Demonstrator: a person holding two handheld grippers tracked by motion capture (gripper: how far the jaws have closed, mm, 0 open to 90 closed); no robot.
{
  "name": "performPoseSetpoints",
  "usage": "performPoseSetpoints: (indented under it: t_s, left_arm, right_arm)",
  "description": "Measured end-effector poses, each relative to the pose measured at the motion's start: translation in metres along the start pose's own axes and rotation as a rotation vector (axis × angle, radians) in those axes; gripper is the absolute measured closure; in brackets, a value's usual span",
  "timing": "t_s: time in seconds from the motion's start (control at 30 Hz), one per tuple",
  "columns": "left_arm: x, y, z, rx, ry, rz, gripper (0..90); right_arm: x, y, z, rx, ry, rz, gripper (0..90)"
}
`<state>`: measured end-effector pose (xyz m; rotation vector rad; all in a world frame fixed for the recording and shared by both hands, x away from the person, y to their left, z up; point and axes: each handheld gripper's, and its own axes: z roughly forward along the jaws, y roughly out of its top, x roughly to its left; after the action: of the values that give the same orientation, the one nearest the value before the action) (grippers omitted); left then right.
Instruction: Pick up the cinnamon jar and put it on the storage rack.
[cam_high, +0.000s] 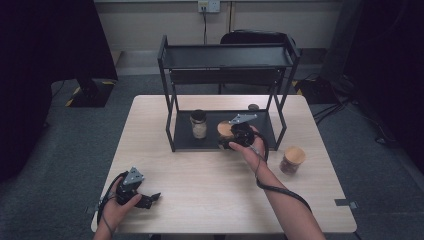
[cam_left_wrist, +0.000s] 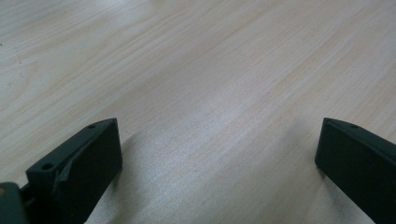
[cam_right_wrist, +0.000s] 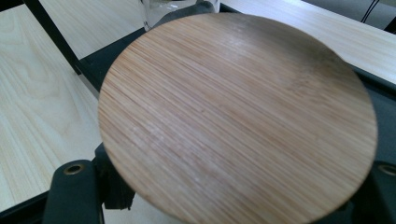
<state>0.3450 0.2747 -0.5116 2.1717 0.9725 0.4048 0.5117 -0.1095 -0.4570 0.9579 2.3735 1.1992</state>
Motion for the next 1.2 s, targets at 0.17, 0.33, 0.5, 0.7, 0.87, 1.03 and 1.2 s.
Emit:
performPoseSetpoints:
  t_s: [0.17,0.33,0.5,0.7,0.87,1.03,1.2]
  left_arm:
    - [0.000,0.000,0.000,0.000,0.000,0.000,0.1]
    - [0.000,0.000,0.000,0.000,0.000,0.000,0.1]
    - [0.000,0.000,0.000,0.000,0.000,0.000,0.1]
    - [0.000,0.000,0.000,0.000,0.000,0.000,0.1]
    - [0.000,0.000,0.000,0.000,0.000,0.000,0.1]
    - [0.000,0.000,0.000,0.000,0.000,0.000,0.1]
    - [0.000,0.000,0.000,0.000,0.000,0.000,0.1]
  right_arm:
    - [0.001,0.003,0.004,0.004,-0.005,-0.008,25.1]
    - [0.000,0.006,0.009,0.009,-0.010,-0.012,25.1]
    - [0.000,0.007,0.011,0.014,-0.013,-0.014,25.1]
    - [-0.002,0.008,0.015,0.019,-0.021,-0.016,25.1]
    - [-0.004,0.010,0.018,0.020,-0.024,-0.015,25.1]
    - [-0.006,0.012,0.022,0.023,-0.029,-0.012,25.1]
    - [-0.006,0.014,0.026,0.029,-0.036,-0.011,25.1]
